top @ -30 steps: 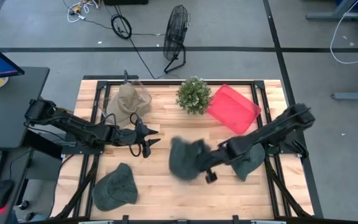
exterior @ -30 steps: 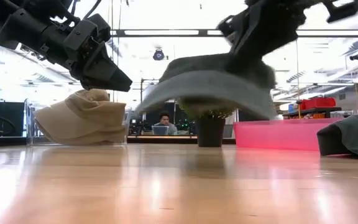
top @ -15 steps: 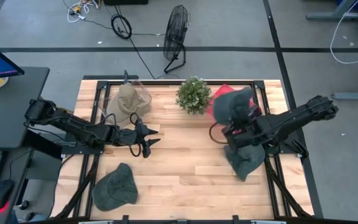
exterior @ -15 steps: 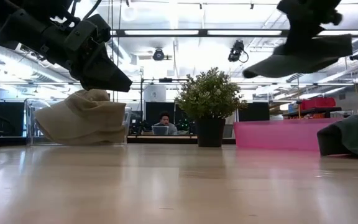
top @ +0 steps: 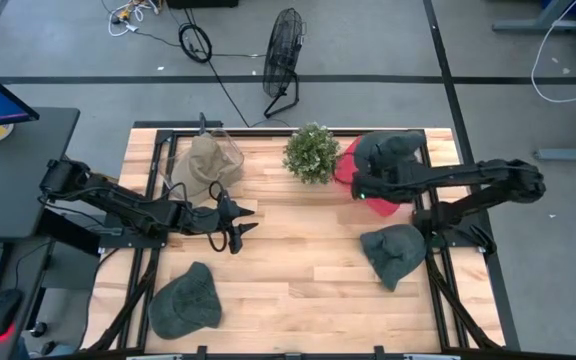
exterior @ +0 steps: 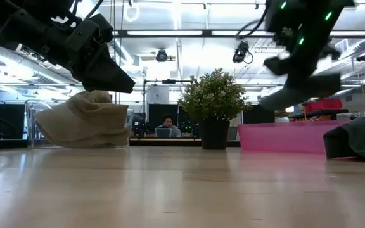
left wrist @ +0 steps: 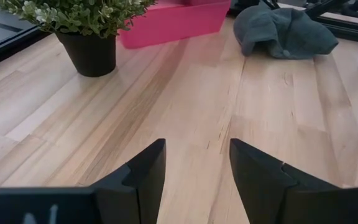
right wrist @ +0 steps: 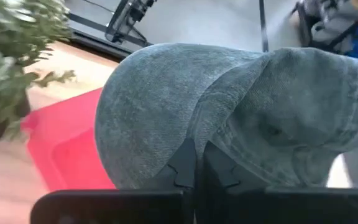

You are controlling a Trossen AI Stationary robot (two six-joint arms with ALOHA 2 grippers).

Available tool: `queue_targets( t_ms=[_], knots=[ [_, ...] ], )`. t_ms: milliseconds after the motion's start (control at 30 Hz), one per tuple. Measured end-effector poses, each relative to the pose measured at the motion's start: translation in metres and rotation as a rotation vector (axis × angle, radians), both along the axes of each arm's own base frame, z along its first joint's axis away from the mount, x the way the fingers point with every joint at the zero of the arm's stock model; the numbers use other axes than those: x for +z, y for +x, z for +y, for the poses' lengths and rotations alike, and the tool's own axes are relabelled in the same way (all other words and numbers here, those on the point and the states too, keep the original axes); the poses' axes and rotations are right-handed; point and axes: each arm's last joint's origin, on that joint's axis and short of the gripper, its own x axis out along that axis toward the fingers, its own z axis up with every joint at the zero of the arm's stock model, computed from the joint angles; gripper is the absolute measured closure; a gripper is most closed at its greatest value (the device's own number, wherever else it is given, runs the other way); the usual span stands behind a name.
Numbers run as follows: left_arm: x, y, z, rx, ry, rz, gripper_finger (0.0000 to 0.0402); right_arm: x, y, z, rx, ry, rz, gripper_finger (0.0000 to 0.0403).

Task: Pick & Place hat
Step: Put the middle black cap into the red bin, then put the right black cap into the red bin

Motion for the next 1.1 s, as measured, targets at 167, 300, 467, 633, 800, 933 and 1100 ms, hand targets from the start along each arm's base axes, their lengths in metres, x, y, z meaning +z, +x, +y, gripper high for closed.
queue_targets(
  t_ms=[167,300,467,633,800,933,1100],
  knots=[
    [0.000,0.000,0.000,0.000,0.000,-0.001,0.0220,-0.033,0.006,-0.021,0.040,0.074,-0.109,0.0392],
    [0.000,0.000,0.000,0.000,0.000,-0.001,0.0220,-0.051,0.003,-0.030,0.040,0.071,-0.158,0.0392],
    [0.000,0.000,0.000,0.000,0.000,-0.001,0.0220,-0.061,-0.003,-0.031,0.028,0.093,-0.135,0.0368],
    [0.000,0.000,0.000,0.000,0.001,-0.001,0.0220,-0.062,-0.001,-0.028,0.072,0.154,-0.153,0.0312],
    [0.000,0.000,0.000,0.000,0.001,-0.001,0.0220,-0.057,0.005,-0.020,0.231,0.238,-0.090,0.0259],
    [0.000,0.000,0.000,0.000,0.000,-0.001,0.0220,-0.037,0.014,-0.007,0.424,0.313,0.042,0.0237],
    [0.000,0.000,0.000,0.000,0.000,0.000,0.0220,0.002,0.015,0.017,0.578,0.419,0.215,0.0233]
  ],
)
